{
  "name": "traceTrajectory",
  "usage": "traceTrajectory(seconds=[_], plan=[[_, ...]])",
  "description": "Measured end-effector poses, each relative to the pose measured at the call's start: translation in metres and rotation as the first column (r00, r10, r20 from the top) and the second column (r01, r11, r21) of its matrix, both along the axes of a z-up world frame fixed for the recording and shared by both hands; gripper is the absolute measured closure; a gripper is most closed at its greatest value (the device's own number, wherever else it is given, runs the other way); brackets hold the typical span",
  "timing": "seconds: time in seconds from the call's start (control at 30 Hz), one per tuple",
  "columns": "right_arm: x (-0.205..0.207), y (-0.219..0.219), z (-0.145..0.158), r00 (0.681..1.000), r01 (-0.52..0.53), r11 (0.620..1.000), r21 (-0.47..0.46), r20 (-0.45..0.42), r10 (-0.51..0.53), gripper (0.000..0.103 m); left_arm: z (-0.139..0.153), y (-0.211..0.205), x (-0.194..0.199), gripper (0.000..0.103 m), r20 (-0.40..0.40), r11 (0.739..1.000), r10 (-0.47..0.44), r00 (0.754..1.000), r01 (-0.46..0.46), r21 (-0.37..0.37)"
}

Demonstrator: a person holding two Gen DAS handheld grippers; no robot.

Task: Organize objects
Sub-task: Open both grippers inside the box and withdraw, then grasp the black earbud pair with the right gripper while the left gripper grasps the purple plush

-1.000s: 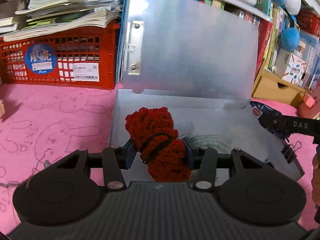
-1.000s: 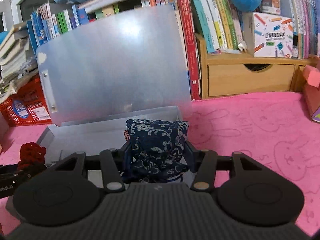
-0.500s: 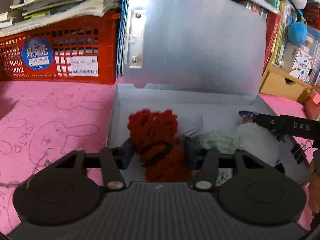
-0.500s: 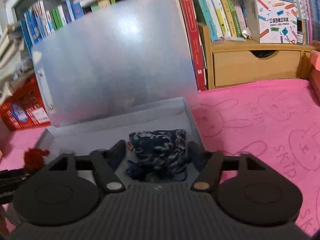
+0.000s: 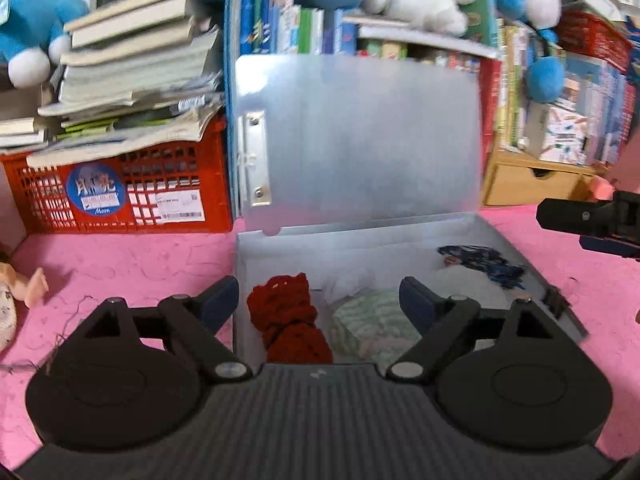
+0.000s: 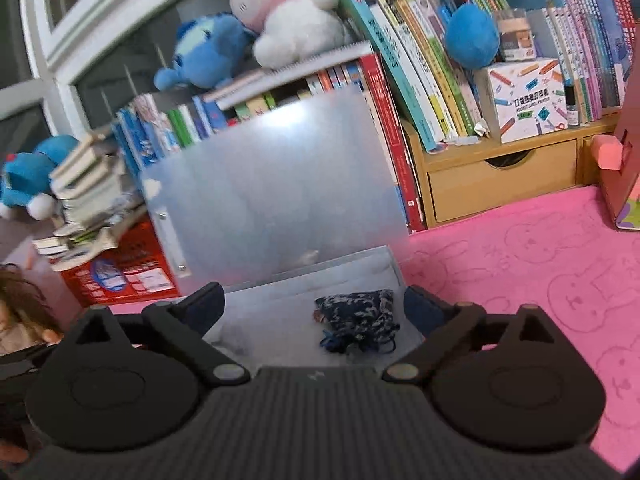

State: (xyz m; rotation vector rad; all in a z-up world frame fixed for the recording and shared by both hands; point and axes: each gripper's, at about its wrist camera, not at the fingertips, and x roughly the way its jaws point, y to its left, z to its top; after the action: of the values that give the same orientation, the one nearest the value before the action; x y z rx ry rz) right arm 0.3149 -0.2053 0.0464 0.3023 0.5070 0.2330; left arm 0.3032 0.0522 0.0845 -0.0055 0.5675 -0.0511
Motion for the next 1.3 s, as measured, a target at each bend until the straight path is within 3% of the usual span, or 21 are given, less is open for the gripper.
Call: traceTrajectory(seconds=[0.23,0.47,0.63,0.87,1.3], plan=[[-0.057,-0.008,-0.004,0.999,-0.039,0.999,0.012,0.034,0.038,0.0,0.015,-0.013,-0.05,0.01,0.024,0.998,-0.066,0.998,0.066,0.006],[-0.107,-0.007,-0.014,0.996,-0.052,0.995,-0.086,0.063,0.057,0.0,0.018,-0.021,-0.103,0.01,0.047,0.993,-0.116,0.992,0.117,-0.003],[-0.143,-0.01,-0.012,0.991,-0.062,0.985,-0.158,0.103,0.079,0.0,0.017,-0.018,-0.138,0.009,0.053,0.99,-0.128,0.99,0.13,-0.049],[-0.178,-0.015,-0.026,0.988,-0.064,0.965,-0.253,0.122,0.097,0.0,0.005,-0.01,-0.181,0.009,0.056,0.988,-0.134,0.989,0.138,-0.071],[-0.207,-0.012,-0.06,0.989,-0.066,0.945,-0.32,0.102,0.103,0.0,-0.032,0.012,-0.225,0.009,0.039,0.991,-0.109,0.993,0.111,-0.078]])
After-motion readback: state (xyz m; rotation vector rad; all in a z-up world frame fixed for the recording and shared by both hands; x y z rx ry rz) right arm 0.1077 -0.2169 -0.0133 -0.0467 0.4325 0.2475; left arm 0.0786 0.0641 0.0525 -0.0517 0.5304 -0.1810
